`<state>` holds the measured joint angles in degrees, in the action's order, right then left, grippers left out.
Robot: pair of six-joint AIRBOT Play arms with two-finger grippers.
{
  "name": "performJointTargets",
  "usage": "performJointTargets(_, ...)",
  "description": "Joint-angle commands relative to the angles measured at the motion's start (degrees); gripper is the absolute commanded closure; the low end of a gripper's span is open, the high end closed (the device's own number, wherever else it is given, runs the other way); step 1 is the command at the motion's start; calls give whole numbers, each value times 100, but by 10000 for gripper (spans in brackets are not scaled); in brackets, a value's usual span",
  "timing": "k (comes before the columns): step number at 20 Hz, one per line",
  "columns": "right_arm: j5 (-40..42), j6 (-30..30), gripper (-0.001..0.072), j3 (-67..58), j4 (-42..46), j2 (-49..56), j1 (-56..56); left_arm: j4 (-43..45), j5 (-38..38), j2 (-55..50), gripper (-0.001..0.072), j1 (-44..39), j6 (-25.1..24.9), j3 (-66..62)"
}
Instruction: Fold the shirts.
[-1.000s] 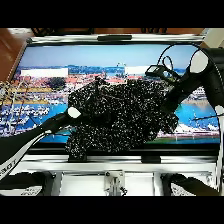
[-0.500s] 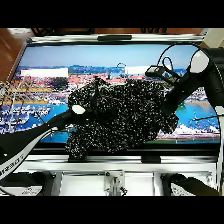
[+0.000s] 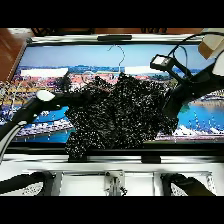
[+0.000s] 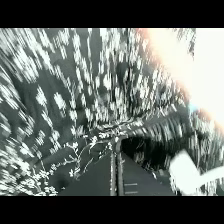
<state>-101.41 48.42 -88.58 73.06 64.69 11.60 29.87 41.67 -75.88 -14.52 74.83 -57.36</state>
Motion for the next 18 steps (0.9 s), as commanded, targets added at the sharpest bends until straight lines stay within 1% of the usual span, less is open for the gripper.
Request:
performJointTargets(1,-289,184,653,2,-243,-323,2,175,361,466,658,566,44,-2)
performJointTargets(4,-466,317,653,2,-280,-400,2,275,570,557,658,796,46,-4)
performJointTargets(6,-509,466,653,2,-446,-404,2,273,476,610,659,940,46,-28)
performJointTargets(9,-509,645,653,2,-678,-402,7,254,334,627,659,1106,90,-389)
performJointTargets(12,-507,651,653,4,-765,-402,7,254,245,625,658,1086,90,-837)
performJointTargets(18,-507,752,653,2,-763,-402,7,256,258,629,658,1213,87,-1335)
